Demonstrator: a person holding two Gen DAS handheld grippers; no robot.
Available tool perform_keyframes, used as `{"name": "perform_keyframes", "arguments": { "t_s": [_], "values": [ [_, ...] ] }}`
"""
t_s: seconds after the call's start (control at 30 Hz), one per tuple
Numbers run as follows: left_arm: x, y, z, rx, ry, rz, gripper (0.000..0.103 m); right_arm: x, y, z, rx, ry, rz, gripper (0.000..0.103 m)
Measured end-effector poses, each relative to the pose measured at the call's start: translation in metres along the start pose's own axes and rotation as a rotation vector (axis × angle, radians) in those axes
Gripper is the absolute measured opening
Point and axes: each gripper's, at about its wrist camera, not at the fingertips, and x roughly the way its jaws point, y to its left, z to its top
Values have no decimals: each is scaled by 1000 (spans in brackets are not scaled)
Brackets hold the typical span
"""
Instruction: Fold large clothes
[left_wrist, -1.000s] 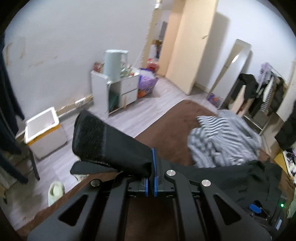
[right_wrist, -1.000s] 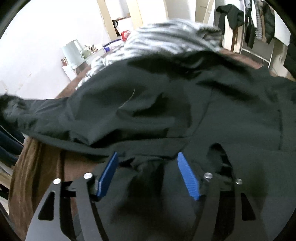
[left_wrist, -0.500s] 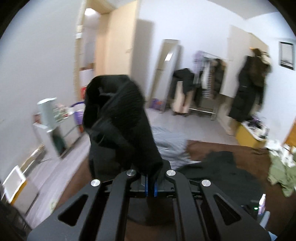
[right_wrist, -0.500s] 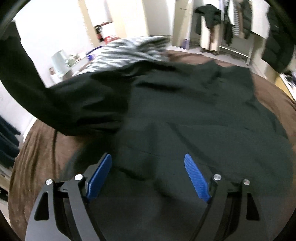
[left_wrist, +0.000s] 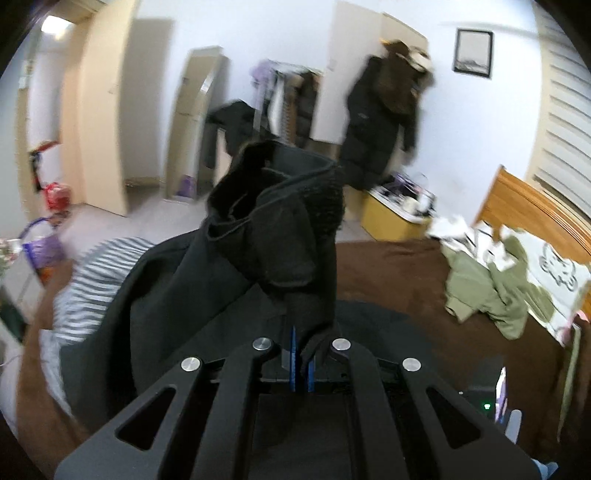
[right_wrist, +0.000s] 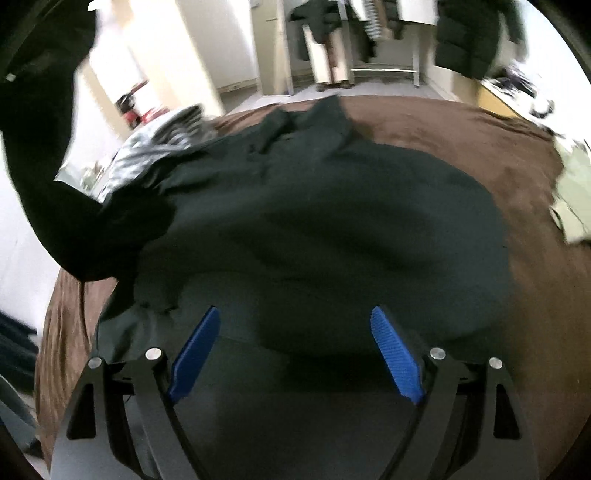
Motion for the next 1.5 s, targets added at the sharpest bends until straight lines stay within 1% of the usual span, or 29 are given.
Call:
{"name": "perform_keyframes", "arguments": {
  "t_s": [0.03, 0.1, 0.2, 0.3, 0.37, 0.43, 0.5, 0.57, 0.6, 0.63, 0.67, 0.7, 0.73, 0.77, 0.87, 0.97, 1.03, 1.1, 1.13, 1.2, 1.23, 1.27, 1.33, 1.4, 1.47, 1.5],
  "values": [
    [17, -17, -7, 9, 20, -19, 7, -5, -11, -1, 10, -9, -15, 84],
    [39, -38, -17, 17, 44, -43, 7, -11, -32, -4, 27, -17, -46, 84],
    [76, -73, -48, 34, 108, -81, 7, -15, -58, -9, 52, -9, -61, 84],
    [103, -86, -75, -4, 169, -107, 7, -18, -76, -16, 40, -5, -98, 84],
    [124, -92, -96, -34, 215, -123, 7, -20, -87, -23, 45, 4, -104, 84],
    [141, -98, -112, -49, 259, -128, 7, -19, -96, -30, 46, 13, -108, 84],
    [153, -106, -131, -43, 306, -129, 10, -16, -105, -37, 39, 24, -119, 84],
    [163, -115, -152, -15, 353, -124, 17, -11, -109, -42, 39, 34, -114, 84],
    [167, -119, -162, 9, 374, -114, 19, -10, -111, -45, 41, 37, -109, 84],
    [169, -120, -170, 17, 387, -113, 24, -7, -113, -48, 45, 39, -103, 84],
    [168, -119, -173, 13, 400, -118, 34, -5, -115, -50, 47, 41, -100, 84],
    [168, -118, -177, 6, 406, -124, 43, -4, -116, -52, 47, 41, -98, 84],
    [166, -118, -179, 6, 402, -120, 62, -1, -117, -54, 50, 42, -93, 84],
    [159, -116, -178, 14, 382, -111, 74, 0, -118, -55, 52, 41, -86, 84],
    [128, -106, -169, 40, 317, -83, 88, -1, -116, -52, 58, 32, -57, 84],
    [95, -84, -153, 52, 270, -29, 96, -5, -107, -41, 48, 6, -11, 84],
    [74, -60, -143, 58, 252, 36, 96, -3, -102, -31, 52, -4, 33, 84],
    [56, -32, -140, 46, 245, 99, 96, 5, -94, -17, 54, -18, 75, 84],
    [48, -14, -140, 41, 247, 145, 97, 8, -91, -12, 53, -23, 87, 82],
    [38, 22, -147, 20, 267, 226, 97, 19, -85, -1, 52, -26, 112, 74],
    [36, 36, -150, -1, 277, 246, 97, 29, -80, 6, 45, -19, 134, 69],
    [32, 52, -154, -33, 287, 266, 97, 34, -78, 8, 40, -12, 140, 66],
    [26, 83, -163, -97, 300, 308, 97, 50, -72, 15, 25, 9, 145, 63],
    [21, 104, -171, -137, 305, 343, 97, 66, -68, 21, 10, 33, 128, 63],
    [20, 124, -181, -185, 316, 356, 97, 80, -68, 23, 2, 62, 112, 62],
    [22, 129, -185, -203, 322, 359, 97, 86, -68, 24, 0, 76, 107, 59]
  ]
}}
